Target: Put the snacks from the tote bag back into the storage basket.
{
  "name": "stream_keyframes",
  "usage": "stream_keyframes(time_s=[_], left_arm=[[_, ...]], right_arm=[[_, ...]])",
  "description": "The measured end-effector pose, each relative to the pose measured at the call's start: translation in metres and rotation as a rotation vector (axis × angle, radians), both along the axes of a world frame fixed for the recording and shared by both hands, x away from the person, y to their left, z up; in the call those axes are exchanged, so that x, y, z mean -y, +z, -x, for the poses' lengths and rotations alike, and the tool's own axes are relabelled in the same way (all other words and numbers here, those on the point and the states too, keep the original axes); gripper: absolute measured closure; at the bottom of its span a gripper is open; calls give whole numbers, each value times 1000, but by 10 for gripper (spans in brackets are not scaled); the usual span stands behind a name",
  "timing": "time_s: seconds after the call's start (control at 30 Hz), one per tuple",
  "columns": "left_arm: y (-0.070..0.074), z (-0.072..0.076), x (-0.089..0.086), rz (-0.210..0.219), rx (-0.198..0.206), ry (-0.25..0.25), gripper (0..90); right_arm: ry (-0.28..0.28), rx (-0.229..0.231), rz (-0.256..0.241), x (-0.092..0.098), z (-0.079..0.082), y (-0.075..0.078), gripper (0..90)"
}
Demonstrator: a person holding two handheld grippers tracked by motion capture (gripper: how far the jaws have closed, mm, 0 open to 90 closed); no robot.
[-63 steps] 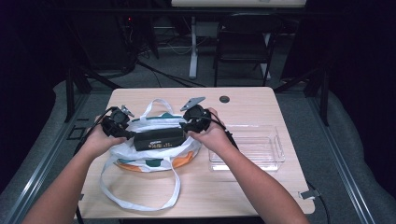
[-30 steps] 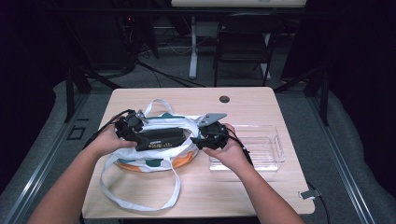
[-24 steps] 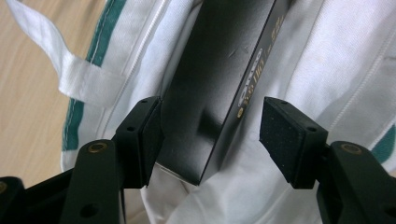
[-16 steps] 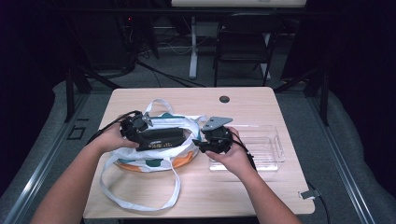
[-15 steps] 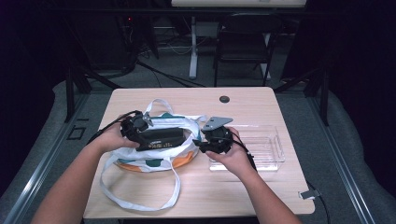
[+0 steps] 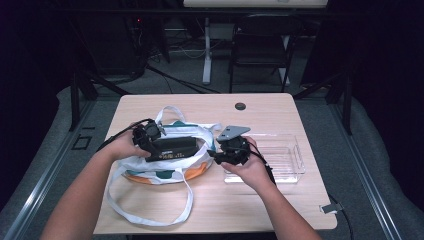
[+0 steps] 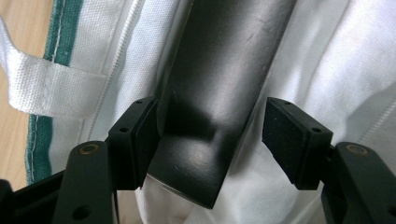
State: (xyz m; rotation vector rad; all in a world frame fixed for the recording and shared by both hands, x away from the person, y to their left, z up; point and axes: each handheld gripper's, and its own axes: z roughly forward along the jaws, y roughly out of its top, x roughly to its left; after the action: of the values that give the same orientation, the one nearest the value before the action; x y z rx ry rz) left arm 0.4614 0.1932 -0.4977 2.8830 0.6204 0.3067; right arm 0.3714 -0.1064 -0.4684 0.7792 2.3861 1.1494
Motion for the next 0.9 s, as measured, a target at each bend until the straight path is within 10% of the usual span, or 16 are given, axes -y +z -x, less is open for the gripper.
stream_keyframes(time_s=[0.9], left_arm=[[-16, -14, 6, -45, -62, -24, 283]], right_arm=[[-4, -23, -20, 2, 3, -3, 454]])
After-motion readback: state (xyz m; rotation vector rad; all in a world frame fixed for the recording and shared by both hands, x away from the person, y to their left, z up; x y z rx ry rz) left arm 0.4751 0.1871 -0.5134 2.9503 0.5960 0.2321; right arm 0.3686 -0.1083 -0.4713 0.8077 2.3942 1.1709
